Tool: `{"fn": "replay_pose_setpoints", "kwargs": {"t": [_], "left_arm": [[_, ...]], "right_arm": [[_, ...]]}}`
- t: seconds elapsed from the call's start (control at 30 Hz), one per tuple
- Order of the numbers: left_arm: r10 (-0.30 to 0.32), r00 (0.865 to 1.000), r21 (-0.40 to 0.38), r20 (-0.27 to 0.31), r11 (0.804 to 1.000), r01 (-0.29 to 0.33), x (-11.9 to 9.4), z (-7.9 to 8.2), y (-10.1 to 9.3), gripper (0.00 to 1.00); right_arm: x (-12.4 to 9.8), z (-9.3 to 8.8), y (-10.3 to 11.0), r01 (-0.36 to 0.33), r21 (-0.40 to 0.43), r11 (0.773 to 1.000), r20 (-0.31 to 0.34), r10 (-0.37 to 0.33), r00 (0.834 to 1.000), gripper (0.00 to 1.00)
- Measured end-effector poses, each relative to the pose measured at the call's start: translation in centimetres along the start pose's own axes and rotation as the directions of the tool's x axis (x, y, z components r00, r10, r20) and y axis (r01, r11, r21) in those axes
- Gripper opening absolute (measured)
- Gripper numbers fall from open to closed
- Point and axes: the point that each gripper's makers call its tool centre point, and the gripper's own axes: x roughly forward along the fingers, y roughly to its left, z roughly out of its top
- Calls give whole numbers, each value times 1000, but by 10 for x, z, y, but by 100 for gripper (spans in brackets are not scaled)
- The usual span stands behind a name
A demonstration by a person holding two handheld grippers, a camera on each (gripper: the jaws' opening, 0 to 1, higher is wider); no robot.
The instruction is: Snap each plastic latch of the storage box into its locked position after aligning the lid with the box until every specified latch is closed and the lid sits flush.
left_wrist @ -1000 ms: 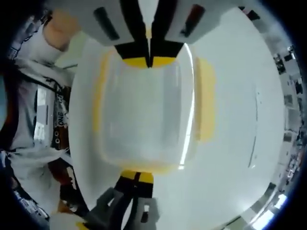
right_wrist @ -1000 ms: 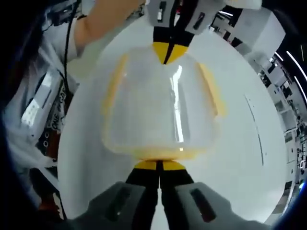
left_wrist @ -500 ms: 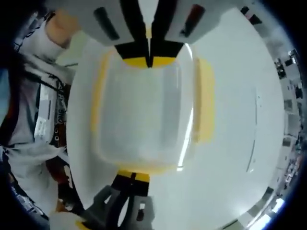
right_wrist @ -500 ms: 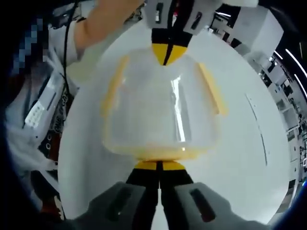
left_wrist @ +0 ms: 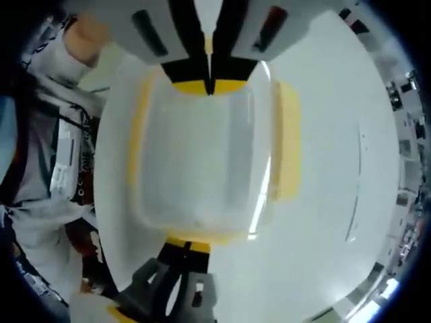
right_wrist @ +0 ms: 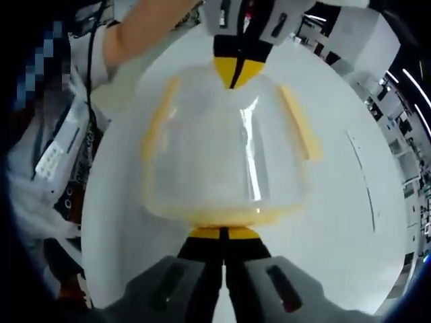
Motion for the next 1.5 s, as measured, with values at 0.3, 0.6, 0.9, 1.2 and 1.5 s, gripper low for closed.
{"fn": "replay_pose_setpoints", "kwargs": {"t": [0.3, 0.6, 0.9, 1.2, 1.5], "left_arm": [[12, 1000, 15, -10, 1000, -11, -3, 1, -4, 0], [-4, 999, 5, -39, 1000, 4, -4, 5, -3, 0], [-27, 1000, -14, 9, 1000, 27, -4, 8, -4, 0], [4, 999, -24, 32, 1000, -3, -5, 6, -5, 0], [65, 949, 31, 310, 996, -78, -11, 5, -5, 0]], "right_arm": [[5, -7, -1, -30, 13, 999, -11, 30, 999, 0], [9, -2, -3, -10, -30, 1000, -23, 9, 1000, 0], [8, -6, -5, -15, -105, 994, -106, 4, 994, 0], [-13, -5, -15, 39, -177, 984, -153, -66, 986, 0], [-50, 36, -40, 204, -145, 968, -76, -217, 973, 2]]}}
